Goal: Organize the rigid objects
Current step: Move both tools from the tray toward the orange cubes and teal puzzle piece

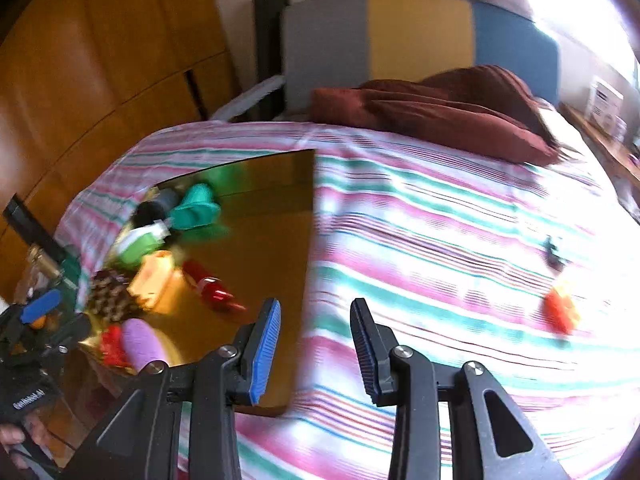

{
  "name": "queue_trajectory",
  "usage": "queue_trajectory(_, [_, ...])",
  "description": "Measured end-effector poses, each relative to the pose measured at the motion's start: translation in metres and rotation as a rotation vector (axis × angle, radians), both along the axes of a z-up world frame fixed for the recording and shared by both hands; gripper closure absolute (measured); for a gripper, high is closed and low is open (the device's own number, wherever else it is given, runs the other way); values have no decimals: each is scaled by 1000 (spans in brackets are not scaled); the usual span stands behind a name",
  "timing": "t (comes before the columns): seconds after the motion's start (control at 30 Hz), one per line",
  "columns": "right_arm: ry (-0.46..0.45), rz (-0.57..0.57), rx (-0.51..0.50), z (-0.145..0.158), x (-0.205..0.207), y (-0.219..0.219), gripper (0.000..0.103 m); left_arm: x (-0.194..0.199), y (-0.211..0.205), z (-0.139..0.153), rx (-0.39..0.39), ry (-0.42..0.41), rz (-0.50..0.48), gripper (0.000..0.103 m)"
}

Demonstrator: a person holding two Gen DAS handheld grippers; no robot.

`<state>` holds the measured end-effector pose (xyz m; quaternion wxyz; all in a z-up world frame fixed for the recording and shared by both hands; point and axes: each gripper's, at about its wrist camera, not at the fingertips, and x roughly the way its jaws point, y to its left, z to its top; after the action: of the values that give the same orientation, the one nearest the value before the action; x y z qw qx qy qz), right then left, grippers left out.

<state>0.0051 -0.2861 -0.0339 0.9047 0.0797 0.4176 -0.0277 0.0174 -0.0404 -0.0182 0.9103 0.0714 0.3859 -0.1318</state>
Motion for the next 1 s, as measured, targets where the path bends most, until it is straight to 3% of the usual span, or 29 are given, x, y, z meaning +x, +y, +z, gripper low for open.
queue_trajectory(0.27, [50,-234,-11,-14,-28,-105,67,3,-33,2,-5,4,-89,23])
queue_trajectory(0.37, [70,-344,-3,-20,-42,-148,60,3,-46,1,-1,3,-129,23])
queue_trajectory(0.5, [112,-426,0,-30,-50,-190,59,6,-64,0,-3,17,-168,23])
queue_trajectory(0.63, [140,-431,1,-38,-44,-214,49,9,-84,3,-10,26,-208,23])
queue_trajectory(0.93, [210,-321,-37,-60,9,-223,48,15,-133,13,-14,25,-304,23])
queue_trajectory(1.0, [262,-278,-55,-71,22,-219,48,15,-144,14,-20,29,-328,23])
